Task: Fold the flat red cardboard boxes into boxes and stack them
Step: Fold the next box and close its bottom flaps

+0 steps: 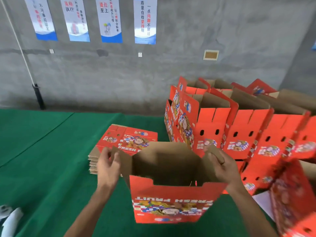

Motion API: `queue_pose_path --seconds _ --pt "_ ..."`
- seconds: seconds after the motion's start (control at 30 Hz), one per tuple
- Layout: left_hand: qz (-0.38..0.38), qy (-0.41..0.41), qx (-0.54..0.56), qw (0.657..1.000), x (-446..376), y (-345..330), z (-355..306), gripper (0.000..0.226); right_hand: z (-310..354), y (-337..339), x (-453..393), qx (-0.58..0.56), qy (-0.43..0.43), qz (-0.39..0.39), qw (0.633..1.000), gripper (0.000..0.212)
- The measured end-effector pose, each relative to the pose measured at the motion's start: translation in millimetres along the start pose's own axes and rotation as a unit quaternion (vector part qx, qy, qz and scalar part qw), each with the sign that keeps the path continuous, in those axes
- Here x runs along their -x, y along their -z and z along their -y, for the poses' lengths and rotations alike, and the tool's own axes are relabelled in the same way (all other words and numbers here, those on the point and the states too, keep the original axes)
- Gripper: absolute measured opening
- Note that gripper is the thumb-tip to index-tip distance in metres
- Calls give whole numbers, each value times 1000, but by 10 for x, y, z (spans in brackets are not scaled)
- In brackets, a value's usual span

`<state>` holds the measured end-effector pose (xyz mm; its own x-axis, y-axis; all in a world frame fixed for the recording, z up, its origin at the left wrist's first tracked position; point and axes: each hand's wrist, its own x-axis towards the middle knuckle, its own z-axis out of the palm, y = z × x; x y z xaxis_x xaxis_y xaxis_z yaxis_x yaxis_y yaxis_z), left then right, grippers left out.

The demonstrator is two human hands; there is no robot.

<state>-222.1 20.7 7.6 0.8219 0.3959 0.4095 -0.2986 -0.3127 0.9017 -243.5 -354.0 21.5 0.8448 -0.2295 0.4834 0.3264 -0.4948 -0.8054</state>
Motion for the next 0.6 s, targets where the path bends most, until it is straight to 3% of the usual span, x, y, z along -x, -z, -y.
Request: queue_pose_path --seconds 0.13,0.3,0.5,0.53,0.6 --pt "25 9 -55 998 296 -543 34 18 -400 428 69 111 -5 31 993 34" --pt "64 40 -69 995 622 -1130 50 7 -798 861 112 159 -56 55 984 33" --pt "63 41 -52 996 728 -1561 19 20 -1109 1222 113 121 -112 3 986 19" --pt "65 15 -73 995 727 -1580 38 24 -1134 1241 101 129 -114 2 985 18" --pt "81 -134 -179 971 707 -1541 113 31 -1173 1240 89 133 -116 -3 984 14"
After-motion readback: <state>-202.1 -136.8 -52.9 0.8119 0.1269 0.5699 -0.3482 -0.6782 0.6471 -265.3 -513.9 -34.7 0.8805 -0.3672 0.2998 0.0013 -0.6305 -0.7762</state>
